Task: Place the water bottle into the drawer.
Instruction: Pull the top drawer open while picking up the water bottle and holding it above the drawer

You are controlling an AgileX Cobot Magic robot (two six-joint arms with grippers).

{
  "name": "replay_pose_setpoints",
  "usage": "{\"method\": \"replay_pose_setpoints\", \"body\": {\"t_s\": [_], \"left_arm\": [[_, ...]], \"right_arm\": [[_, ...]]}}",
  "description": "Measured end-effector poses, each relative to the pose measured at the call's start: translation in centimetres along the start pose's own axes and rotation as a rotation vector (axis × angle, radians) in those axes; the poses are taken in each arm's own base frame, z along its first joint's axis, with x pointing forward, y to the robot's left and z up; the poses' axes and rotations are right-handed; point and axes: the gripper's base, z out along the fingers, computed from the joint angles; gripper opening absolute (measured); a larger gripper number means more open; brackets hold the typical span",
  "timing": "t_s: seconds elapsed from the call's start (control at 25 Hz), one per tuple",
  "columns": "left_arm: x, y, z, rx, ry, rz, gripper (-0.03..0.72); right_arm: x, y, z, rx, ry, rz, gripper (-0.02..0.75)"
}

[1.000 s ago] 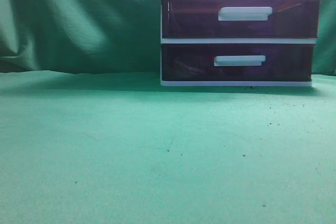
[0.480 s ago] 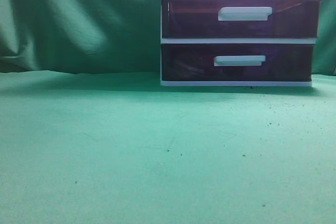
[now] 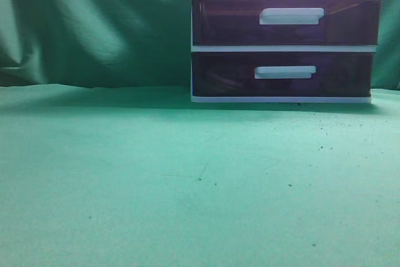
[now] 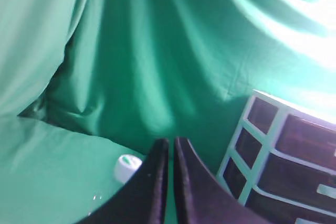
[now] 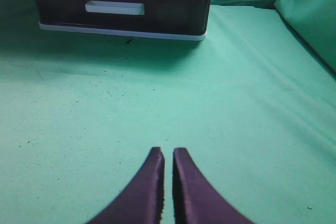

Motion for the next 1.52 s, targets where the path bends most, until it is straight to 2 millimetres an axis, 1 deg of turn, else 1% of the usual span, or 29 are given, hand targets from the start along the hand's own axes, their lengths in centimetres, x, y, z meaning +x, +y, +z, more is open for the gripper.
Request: {"method": "replay_pose_setpoints", "body": {"t_s": [0.08, 0.16, 0.32, 0.44, 0.6, 0.8, 1.08, 1.16, 1.28, 1.32, 1.36, 1.4, 1.52], "left_arm": [[-1.6, -0.9, 0.4, 0.015, 0.032, 0.039, 0.000], [-2.4, -1.5, 1.3, 0.012, 0.130, 0.072, 0.000], [-2.2, -1.8, 3.3, -0.006, 0.341, 0.150, 0.000], [-2.2, -1.9, 4.3, -0.012, 0.395, 0.181, 0.000], [-2.4, -1.9, 4.5, -0.012, 0.392, 0.189, 0.000], [-2.4, -2.0, 4.6, -0.010, 0.388, 0.131, 0.000], [-2.2, -2.0, 4.6, -0.010, 0.402, 0.130, 0.000], [-2.0, -2.0, 4.5, -0.007, 0.430, 0.145, 0.000], [-1.3, -1.9, 4.7, 0.012, 0.501, 0.234, 0.000], [-0.6, -1.7, 5.2, 0.017, 0.565, 0.281, 0.049], [-0.2, -1.6, 5.6, 0.015, 0.601, 0.290, 0.143], [0.3, -1.4, 6.0, 0.008, 0.637, 0.290, 0.209], [1.5, -0.9, 7.2, -0.017, 0.708, 0.279, 0.508]], "right_arm": [[0.0, 0.0, 0.0, 0.000, 0.000, 0.000, 0.048], [0.0, 0.0, 0.0, 0.000, 0.000, 0.000, 0.048], [0.0, 0.0, 0.0, 0.000, 0.000, 0.000, 0.048], [0.0, 0.0, 0.0, 0.000, 0.000, 0.000, 0.048], [0.0, 0.0, 0.0, 0.000, 0.000, 0.000, 0.048], [0.0, 0.0, 0.0, 0.000, 0.000, 0.000, 0.048], [0.0, 0.0, 0.0, 0.000, 0.000, 0.000, 0.048], [0.0, 0.0, 0.0, 0.000, 0.000, 0.000, 0.048], [0.0, 0.0, 0.0, 0.000, 0.000, 0.000, 0.048], [0.0, 0.0, 0.0, 0.000, 0.000, 0.000, 0.048], [0.0, 0.0, 0.0, 0.000, 0.000, 0.000, 0.048], [0.0, 0.0, 0.0, 0.000, 0.000, 0.000, 0.048], [0.0, 0.0, 0.0, 0.000, 0.000, 0.000, 0.048]]}}
